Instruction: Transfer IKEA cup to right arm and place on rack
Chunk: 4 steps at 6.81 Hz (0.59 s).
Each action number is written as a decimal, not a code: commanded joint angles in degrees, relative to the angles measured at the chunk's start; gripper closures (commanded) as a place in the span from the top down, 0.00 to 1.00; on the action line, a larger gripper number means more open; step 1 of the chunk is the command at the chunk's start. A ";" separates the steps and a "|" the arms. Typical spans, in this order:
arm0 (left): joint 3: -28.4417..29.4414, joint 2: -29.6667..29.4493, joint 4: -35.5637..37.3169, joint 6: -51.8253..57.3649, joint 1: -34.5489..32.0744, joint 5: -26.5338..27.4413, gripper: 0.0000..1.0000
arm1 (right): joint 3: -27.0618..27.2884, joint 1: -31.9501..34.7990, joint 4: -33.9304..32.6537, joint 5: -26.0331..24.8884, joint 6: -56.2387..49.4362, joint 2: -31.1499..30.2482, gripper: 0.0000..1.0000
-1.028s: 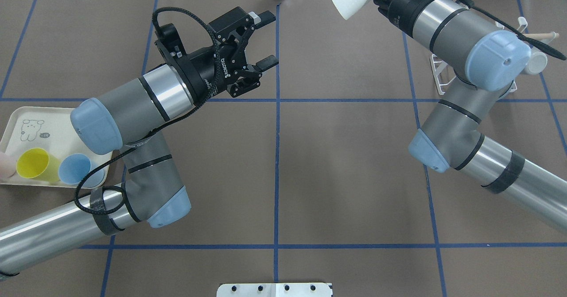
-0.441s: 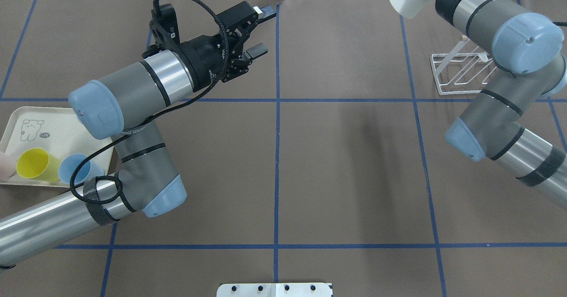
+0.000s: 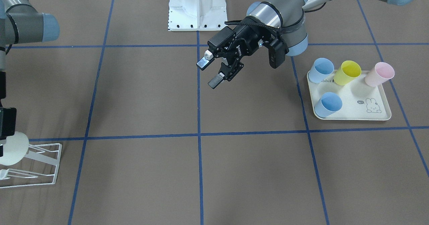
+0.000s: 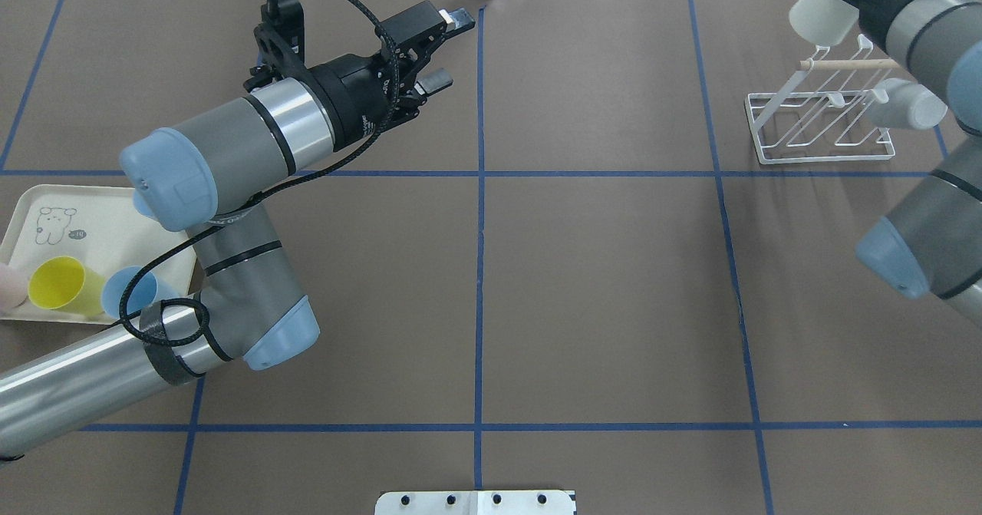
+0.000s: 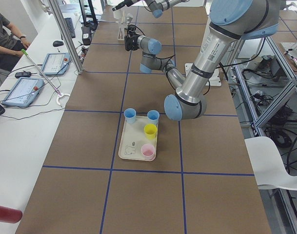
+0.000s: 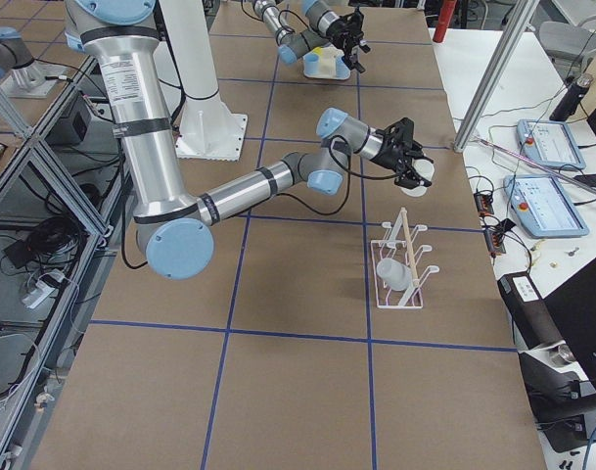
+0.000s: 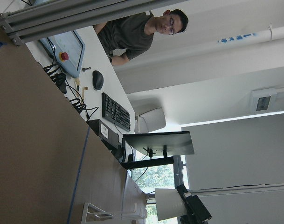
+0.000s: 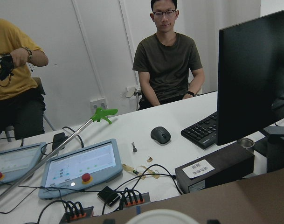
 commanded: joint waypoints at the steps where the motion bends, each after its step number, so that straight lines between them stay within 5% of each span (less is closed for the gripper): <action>1: -0.05 1.20 0.08 0.41 0.01 -0.12 1.00 | 3.23 0.52 -0.05 -0.83 -5.50 -7.21 0.00; 4: -0.06 1.30 0.08 0.41 0.09 -0.12 1.00 | 0.87 0.44 -0.05 -0.83 -5.51 -8.37 0.00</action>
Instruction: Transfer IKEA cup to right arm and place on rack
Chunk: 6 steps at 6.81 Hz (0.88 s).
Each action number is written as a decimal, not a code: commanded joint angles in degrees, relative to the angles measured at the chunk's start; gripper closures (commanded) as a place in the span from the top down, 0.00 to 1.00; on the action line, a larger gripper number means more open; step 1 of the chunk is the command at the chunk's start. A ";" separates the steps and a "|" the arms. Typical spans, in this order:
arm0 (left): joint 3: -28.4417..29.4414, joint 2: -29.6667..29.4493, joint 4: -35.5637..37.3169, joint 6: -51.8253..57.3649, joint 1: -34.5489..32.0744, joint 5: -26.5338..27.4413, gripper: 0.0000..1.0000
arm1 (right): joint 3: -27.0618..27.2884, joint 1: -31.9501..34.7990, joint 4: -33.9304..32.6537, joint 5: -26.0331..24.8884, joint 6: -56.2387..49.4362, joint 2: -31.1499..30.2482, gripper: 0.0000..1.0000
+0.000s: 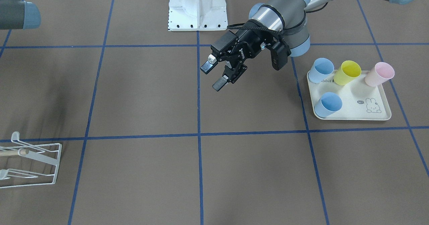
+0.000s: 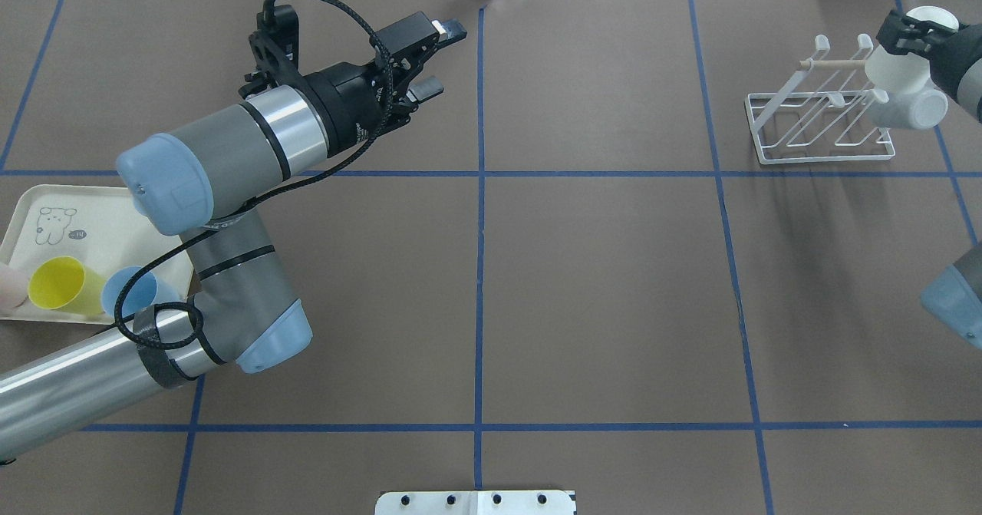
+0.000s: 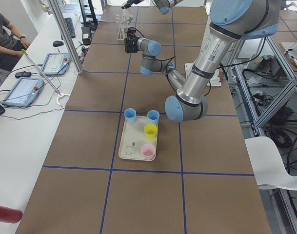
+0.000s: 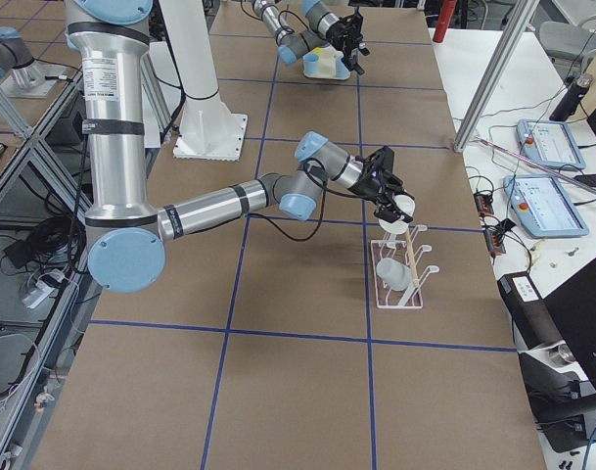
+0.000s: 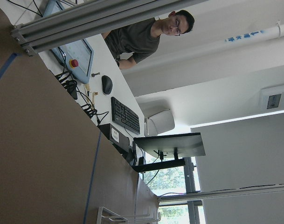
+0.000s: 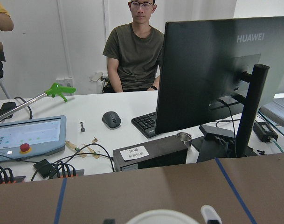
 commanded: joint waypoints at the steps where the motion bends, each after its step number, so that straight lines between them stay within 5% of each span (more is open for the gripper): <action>1: -0.01 0.10 -0.09 0.00 0.10 0.00 1.00 | -1.88 -0.31 0.16 0.09 -0.06 -0.02 0.00; 6: -0.01 0.10 -0.09 0.00 0.19 0.00 1.00 | -5.76 -0.48 0.51 0.36 0.73 0.60 0.00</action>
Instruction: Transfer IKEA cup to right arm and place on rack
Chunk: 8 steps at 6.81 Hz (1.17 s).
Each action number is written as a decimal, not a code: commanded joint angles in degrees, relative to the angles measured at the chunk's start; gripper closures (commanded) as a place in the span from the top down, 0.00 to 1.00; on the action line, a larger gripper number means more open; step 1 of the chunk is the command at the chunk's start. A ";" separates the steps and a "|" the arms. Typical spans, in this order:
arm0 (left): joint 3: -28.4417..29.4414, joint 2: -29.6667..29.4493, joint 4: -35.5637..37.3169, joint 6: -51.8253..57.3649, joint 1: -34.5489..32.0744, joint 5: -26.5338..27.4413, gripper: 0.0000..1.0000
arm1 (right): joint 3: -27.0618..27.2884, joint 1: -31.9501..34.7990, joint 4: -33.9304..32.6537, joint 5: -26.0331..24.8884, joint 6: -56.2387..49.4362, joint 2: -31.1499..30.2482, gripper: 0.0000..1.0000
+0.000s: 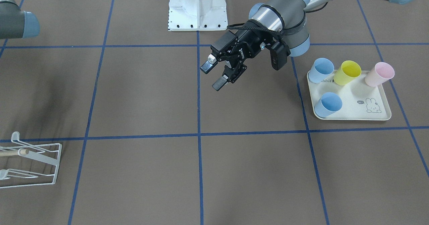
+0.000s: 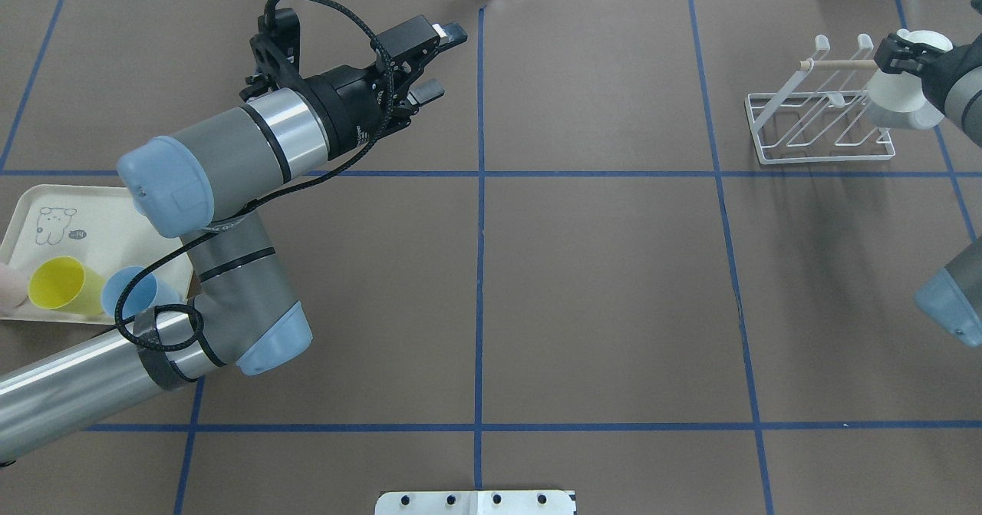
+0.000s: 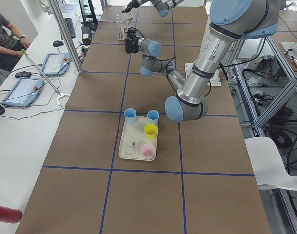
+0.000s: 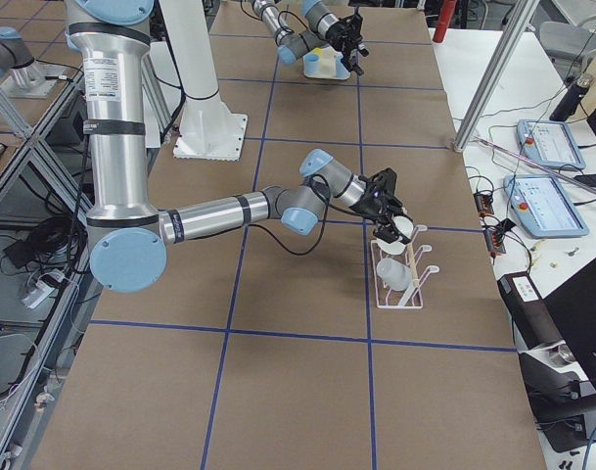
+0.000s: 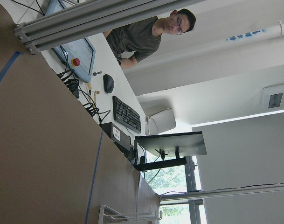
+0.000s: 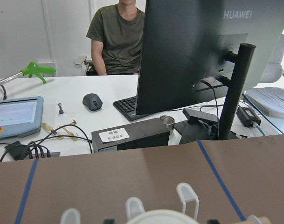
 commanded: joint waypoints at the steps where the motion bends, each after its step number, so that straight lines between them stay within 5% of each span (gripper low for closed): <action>1: 0.17 0.01 0.00 0.00 -0.02 0.00 1.00 | -0.93 -0.25 0.04 0.08 0.23 0.07 0.00; 5: 0.18 1.15 -0.53 0.00 0.16 -0.09 1.00 | -1.28 -1.22 0.13 0.16 0.23 0.15 0.00; 7: 0.18 1.15 -0.53 0.00 0.16 -0.09 1.00 | -1.37 -1.22 0.13 0.25 0.05 0.15 0.99; 8: 0.18 1.15 -0.44 0.00 0.24 -0.09 1.00 | -1.46 -1.14 0.22 0.34 -0.21 0.07 1.00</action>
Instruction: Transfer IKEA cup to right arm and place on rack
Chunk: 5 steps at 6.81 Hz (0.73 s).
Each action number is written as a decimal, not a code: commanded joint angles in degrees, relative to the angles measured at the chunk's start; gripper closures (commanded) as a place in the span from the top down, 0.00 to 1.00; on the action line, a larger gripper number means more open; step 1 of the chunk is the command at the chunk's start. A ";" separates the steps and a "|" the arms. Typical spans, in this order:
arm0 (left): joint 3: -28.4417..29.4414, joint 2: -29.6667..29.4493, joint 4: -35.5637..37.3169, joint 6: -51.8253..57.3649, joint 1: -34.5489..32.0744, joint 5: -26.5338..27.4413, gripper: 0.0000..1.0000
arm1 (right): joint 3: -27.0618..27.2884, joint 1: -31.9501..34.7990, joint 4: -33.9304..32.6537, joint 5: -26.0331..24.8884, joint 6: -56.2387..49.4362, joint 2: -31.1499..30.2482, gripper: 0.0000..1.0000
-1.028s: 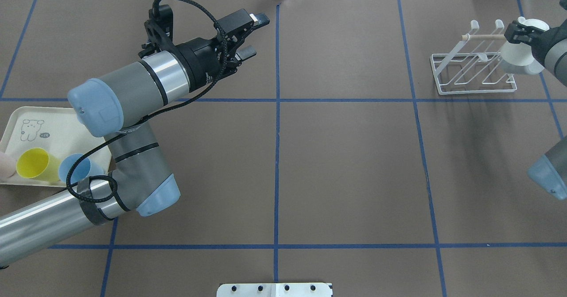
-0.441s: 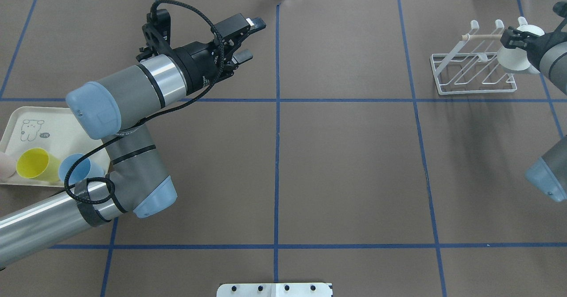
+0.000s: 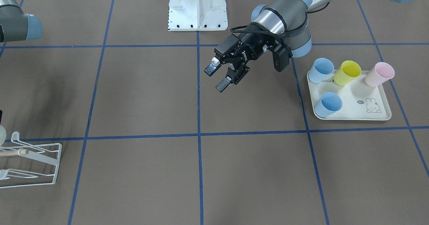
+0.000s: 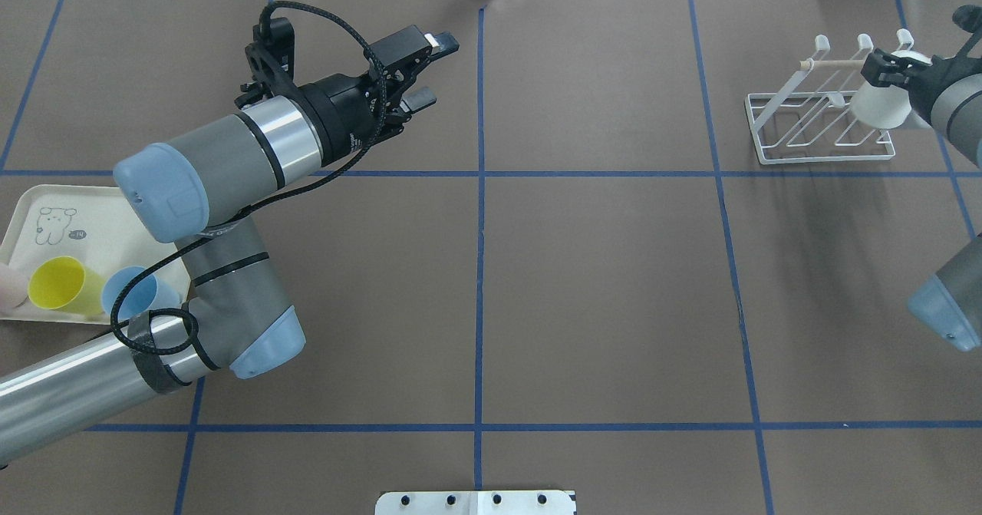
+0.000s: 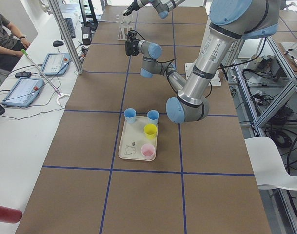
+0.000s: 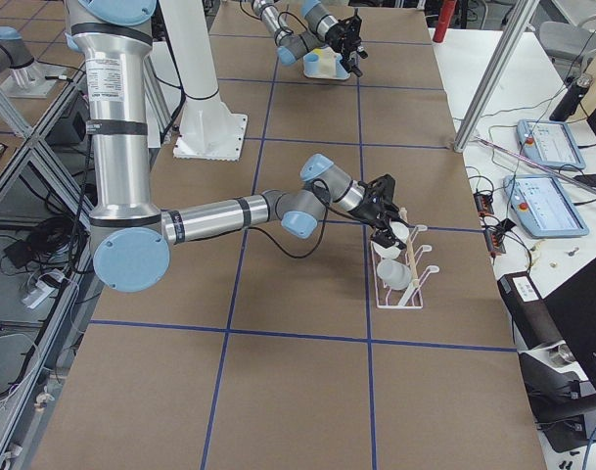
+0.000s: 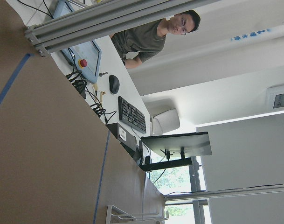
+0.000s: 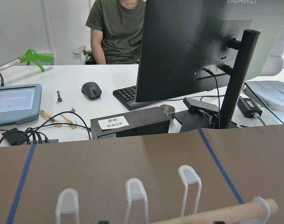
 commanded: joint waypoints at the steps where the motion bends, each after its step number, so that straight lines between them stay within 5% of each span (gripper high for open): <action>1: -0.09 0.01 0.16 0.00 0.06 0.00 1.00 | 0.10 0.05 0.07 0.14 -0.34 -0.07 1.00; 5: -3.14 3.58 7.49 11.28 -3.87 -7.25 1.00 | 8.27 1.02 -0.64 9.09 0.36 0.63 1.00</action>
